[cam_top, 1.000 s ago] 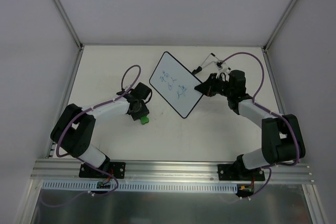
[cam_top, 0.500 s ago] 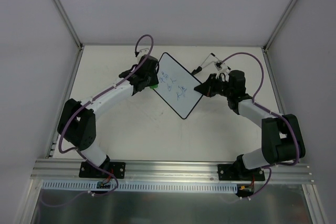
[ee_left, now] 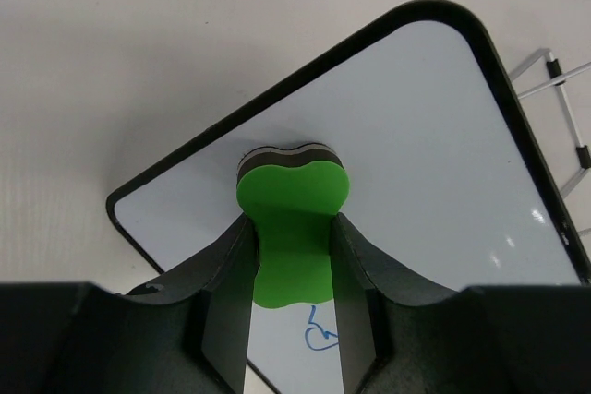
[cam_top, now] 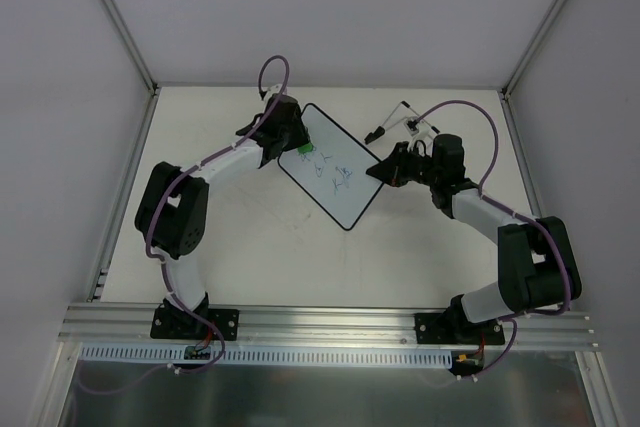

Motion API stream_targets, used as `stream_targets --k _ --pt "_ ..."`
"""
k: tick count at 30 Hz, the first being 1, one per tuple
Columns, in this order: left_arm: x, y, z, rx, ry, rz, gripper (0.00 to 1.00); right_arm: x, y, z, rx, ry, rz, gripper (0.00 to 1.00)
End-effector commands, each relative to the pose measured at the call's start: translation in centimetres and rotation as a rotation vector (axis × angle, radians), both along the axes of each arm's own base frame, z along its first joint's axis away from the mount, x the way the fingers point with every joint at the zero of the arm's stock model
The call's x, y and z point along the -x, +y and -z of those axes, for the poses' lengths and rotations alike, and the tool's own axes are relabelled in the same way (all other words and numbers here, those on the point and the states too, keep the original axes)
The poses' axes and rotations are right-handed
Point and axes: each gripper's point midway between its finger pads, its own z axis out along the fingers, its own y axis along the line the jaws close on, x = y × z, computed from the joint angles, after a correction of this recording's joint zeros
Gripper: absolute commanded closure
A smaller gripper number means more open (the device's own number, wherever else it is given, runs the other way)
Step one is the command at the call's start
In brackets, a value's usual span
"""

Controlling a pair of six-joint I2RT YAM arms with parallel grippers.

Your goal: Erase the whiteboard

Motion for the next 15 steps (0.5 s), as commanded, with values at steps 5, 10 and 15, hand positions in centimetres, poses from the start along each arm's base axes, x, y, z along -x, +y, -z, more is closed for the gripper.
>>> stream_targets --k 5,10,15 --pt "-1.2 -2.4 -2.2 0.217 -0.094 0.025 1.0 0.5 1.2 0.3 0.026 -0.013 -0.059 1.0" --pt "-0.6 -2.6 -2.0 0.243 -0.088 0.032 1.0 0.7 1.5 0.5 0.029 -0.006 -0.067 1.0" --pt "0.0 -1.5 0.3 0.204 -0.046 -0.009 1.0 0.7 1.7 0.6 0.032 -0.006 -0.068 1.0"
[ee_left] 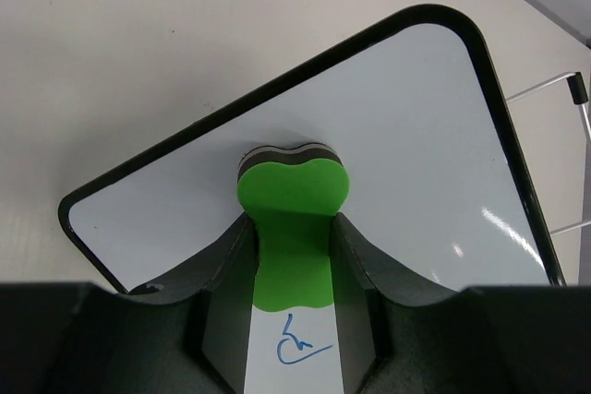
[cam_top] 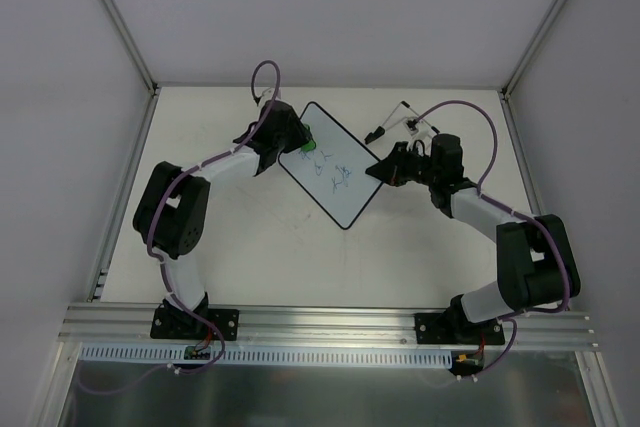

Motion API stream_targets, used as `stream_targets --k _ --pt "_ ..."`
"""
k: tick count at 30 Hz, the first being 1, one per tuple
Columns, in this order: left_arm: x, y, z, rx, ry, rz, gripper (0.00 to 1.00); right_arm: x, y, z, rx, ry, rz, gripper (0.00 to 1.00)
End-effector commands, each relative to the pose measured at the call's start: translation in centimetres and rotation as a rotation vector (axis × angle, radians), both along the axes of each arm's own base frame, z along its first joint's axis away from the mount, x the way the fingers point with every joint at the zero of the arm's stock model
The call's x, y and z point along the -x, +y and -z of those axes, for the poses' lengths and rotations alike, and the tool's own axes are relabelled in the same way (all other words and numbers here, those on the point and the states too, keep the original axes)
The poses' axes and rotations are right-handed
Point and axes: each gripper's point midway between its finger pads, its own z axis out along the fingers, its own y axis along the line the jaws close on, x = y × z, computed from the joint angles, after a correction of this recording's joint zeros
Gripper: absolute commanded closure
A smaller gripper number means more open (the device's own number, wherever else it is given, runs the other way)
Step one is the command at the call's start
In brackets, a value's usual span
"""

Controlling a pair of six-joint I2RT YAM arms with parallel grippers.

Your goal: Erase the whiteboard

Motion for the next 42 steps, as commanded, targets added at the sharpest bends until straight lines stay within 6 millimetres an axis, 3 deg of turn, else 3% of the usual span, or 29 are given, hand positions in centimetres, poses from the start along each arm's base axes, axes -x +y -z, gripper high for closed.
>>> stream_targets --k 1,6,13,18,22,30,33,37,42 --pt "0.9 -0.3 0.6 0.039 0.017 0.004 1.0 1.0 1.6 0.2 0.03 -0.032 -0.091 1.0" --pt "2.1 1.8 4.6 0.063 0.099 -0.03 1.0 1.0 1.6 0.1 0.028 -0.032 -0.095 1.0" --pt "1.8 3.3 6.0 0.106 0.097 -0.052 1.0 1.3 1.8 0.2 0.027 -0.025 -0.102 1.0" --pt "1.7 1.9 5.3 0.138 0.093 -0.003 1.0 1.3 2.1 0.3 0.025 -0.02 -0.109 1.0" --pt "1.6 0.3 3.0 0.156 0.035 0.037 1.0 1.4 2.3 0.1 0.022 -0.021 -0.117 1.0" --pt "1.9 -5.9 -1.4 0.217 -0.051 0.173 1.0 1.2 2.8 -0.1 0.017 -0.021 -0.134 1.0" --pt "2.1 -7.2 -2.4 0.216 -0.077 0.198 1.0 1.2 3.1 -0.1 0.015 -0.021 -0.142 1.0" --pt "2.1 -8.1 -3.2 0.223 -0.093 0.23 1.0 1.2 3.3 0.0 0.015 -0.015 -0.147 1.0" --pt "1.4 -5.6 -1.0 0.204 -0.053 0.146 1.0 1.2 3.4 0.0 0.015 -0.015 -0.147 1.0"
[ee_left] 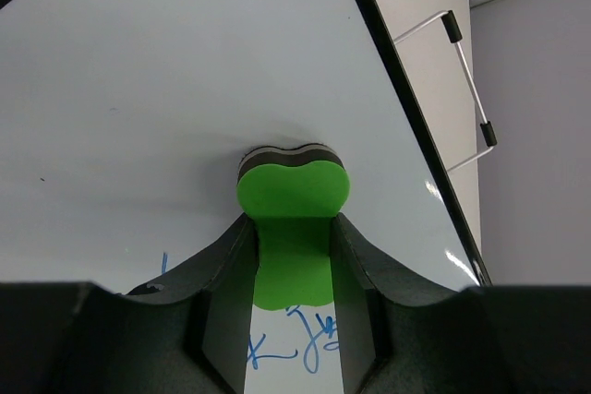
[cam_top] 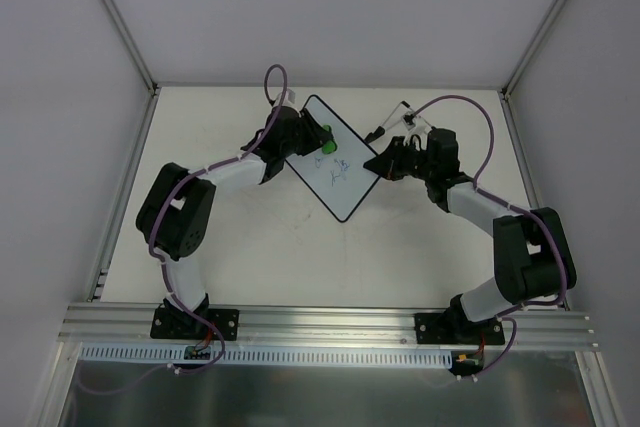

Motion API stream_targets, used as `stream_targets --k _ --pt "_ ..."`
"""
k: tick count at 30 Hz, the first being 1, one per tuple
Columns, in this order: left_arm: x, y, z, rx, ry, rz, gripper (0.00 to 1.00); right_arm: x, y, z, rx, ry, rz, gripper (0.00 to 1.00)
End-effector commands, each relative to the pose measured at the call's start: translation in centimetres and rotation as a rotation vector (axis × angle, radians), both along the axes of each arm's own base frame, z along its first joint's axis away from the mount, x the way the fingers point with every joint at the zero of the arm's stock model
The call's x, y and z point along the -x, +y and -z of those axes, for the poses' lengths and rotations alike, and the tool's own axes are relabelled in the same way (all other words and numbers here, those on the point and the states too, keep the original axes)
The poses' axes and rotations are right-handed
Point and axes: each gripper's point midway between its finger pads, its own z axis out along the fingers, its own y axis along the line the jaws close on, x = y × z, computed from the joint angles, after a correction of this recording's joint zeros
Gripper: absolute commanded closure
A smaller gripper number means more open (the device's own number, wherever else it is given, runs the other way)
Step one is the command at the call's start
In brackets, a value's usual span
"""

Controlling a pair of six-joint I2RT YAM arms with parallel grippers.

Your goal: Erase the whiteboard

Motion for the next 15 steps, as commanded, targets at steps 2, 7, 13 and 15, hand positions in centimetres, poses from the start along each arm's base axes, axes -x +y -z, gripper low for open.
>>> stream_targets --k 2,7,13,15 --pt "-1.0 1.6 1.6 0.007 0.017 -0.034 1.0 2.9 2.8 0.3 0.007 -0.009 -0.174 1.0" --pt "0.3 2.6 4.4 -0.01 0.079 -0.029 1.0 3.2 2.7 0.7 0.008 0.001 -0.174 1.0" --pt "2.2 3.9 7.6 -0.039 0.137 -0.046 1.0 3.2 2.7 0.9 0.008 0.008 -0.173 1.0" --pt "2.9 4.3 8.4 -0.05 0.156 -0.048 1.0 3.2 2.6 1.0 0.01 0.012 -0.173 1.0"
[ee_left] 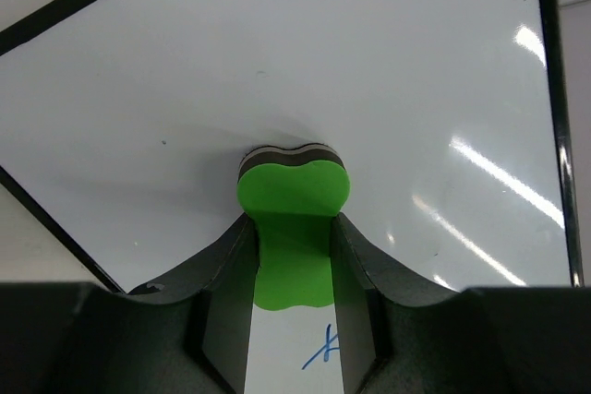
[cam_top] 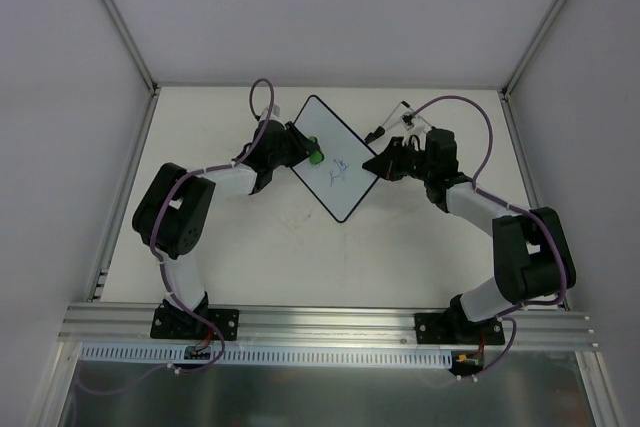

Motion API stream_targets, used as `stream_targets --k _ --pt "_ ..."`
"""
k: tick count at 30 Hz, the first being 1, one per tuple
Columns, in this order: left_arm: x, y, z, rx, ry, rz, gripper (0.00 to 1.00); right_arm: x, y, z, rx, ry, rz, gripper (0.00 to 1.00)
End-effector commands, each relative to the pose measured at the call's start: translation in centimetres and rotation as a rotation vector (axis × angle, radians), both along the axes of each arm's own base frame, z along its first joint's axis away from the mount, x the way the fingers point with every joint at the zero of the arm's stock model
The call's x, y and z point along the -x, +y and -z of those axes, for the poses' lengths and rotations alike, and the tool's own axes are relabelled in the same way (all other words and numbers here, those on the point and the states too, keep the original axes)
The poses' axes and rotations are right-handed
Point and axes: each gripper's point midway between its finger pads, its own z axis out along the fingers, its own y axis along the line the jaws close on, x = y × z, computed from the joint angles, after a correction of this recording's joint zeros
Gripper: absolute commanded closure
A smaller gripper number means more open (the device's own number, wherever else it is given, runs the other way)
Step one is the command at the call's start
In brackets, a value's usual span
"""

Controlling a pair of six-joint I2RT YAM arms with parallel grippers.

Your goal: Erase the whiteboard

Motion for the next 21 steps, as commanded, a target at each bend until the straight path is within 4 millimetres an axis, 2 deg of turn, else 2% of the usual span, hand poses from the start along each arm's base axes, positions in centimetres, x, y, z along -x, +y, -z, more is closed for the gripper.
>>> stream_targets --k 1,5,11,15,21 --pt "2.5 1.0 4.6 -0.077 0.106 0.006 1.0 3.1 2.4 0.9 0.011 0.003 -0.176 1.0" --pt "3.5 1.3 5.5 -0.075 0.134 0.005 1.0 3.3 2.3 1.2 0.012 0.011 -0.176 1.0" --pt "4.8 0.3 6.4 -0.072 0.155 0.041 1.0 3.4 2.4 1.4 0.011 0.014 -0.18 1.0" --pt "5.0 -1.3 5.4 -0.058 0.135 0.078 1.0 3.5 2.4 1.5 0.011 0.02 -0.179 1.0" --pt "6.6 -5.8 3.4 -0.036 0.088 0.175 1.0 3.6 2.6 1.5 0.011 0.019 -0.183 1.0"
